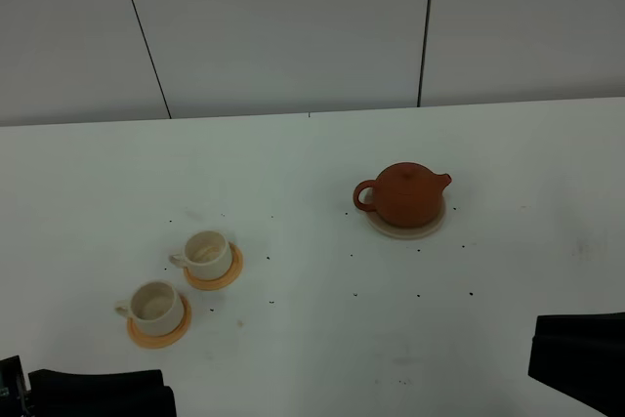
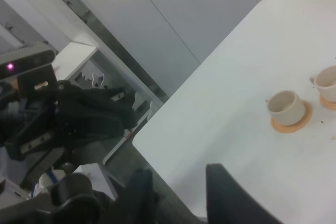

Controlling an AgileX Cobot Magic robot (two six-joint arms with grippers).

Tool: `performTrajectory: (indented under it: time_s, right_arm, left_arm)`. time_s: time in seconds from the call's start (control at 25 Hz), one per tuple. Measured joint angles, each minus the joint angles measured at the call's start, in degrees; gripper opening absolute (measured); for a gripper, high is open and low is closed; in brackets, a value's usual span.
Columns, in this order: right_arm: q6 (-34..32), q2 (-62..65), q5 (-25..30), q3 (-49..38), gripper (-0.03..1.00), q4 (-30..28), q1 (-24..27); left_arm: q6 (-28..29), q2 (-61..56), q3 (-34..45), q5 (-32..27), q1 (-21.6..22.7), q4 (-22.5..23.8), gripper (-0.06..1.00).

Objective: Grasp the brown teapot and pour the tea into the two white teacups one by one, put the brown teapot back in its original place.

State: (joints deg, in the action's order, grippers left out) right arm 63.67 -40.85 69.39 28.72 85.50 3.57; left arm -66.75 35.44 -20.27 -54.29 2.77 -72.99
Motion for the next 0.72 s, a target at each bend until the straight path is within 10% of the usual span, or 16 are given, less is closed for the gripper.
performTrajectory:
  time_s: [0.72]
  right_arm:
    - [-0.13, 0.00, 0.00, 0.00, 0.24, 0.00, 0.00]
  left_arm:
    - [1.78, 0.00, 0.00, 0.00, 0.00, 0.00, 0.24]
